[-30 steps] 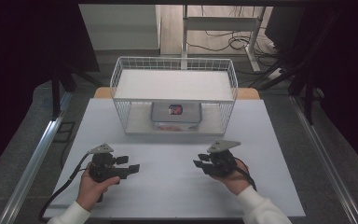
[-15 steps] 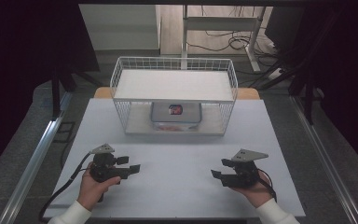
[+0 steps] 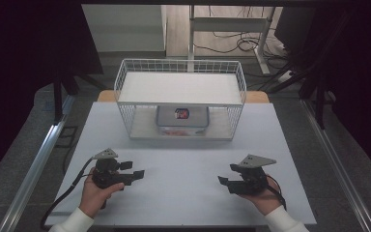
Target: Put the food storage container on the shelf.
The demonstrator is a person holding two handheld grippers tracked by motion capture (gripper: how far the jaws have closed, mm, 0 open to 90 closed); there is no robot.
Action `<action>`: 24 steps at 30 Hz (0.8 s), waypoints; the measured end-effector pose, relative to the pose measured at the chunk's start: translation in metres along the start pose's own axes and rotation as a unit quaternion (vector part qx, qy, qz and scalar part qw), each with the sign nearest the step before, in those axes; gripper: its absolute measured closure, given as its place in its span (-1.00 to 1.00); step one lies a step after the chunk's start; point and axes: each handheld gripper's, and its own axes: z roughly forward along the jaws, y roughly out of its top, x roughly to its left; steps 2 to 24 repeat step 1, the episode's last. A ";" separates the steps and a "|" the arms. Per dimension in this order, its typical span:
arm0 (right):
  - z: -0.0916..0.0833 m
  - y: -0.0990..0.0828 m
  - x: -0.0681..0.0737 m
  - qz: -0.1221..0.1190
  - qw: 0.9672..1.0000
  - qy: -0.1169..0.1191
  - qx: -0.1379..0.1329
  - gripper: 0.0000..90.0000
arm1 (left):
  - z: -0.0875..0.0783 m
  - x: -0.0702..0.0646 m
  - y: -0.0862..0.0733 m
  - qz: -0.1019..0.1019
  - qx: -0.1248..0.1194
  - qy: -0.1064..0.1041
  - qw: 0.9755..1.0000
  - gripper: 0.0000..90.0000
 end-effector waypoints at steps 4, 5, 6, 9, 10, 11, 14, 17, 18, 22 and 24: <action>0.000 -0.001 -0.002 0.002 1.000 -0.007 0.003 -0.31 | 0.000 0.000 0.000 -0.001 -0.001 -0.001 1.000 -0.38; 0.000 -0.001 -0.002 0.002 1.000 -0.007 0.003 -0.31 | 0.000 0.000 0.000 -0.001 -0.001 -0.001 1.000 -0.38; 0.000 -0.001 -0.002 0.002 1.000 -0.007 0.003 -0.31 | 0.000 0.000 0.000 -0.001 -0.001 -0.001 1.000 -0.38; 0.000 -0.001 -0.002 0.002 1.000 -0.007 0.003 -0.31 | 0.000 0.000 0.000 -0.001 -0.001 -0.001 1.000 -0.38; 0.000 -0.001 -0.002 0.002 1.000 -0.007 0.003 -0.31 | 0.000 0.000 0.000 -0.001 -0.001 -0.001 1.000 -0.38; 0.000 -0.001 -0.002 0.002 1.000 -0.007 0.003 -0.31 | 0.000 0.000 0.000 -0.001 -0.001 -0.001 1.000 -0.38; 0.000 -0.001 -0.002 0.002 1.000 -0.007 0.003 -0.31 | 0.000 0.000 0.000 -0.001 -0.001 -0.001 1.000 -0.38; 0.000 -0.001 -0.002 0.002 1.000 -0.007 0.003 -0.31 | 0.000 0.000 0.000 -0.001 -0.001 -0.001 1.000 -0.38; 0.000 -0.001 -0.002 0.002 1.000 -0.007 0.003 -0.31 | 0.000 0.000 0.000 -0.001 -0.001 -0.001 1.000 -0.38; 0.000 -0.001 -0.002 0.002 1.000 -0.007 0.003 -0.31 | 0.000 0.000 0.000 -0.001 -0.001 -0.001 1.000 -0.38; 0.000 -0.001 -0.002 0.002 1.000 -0.007 0.003 -0.31 | 0.000 0.000 0.000 -0.001 -0.001 -0.001 1.000 -0.38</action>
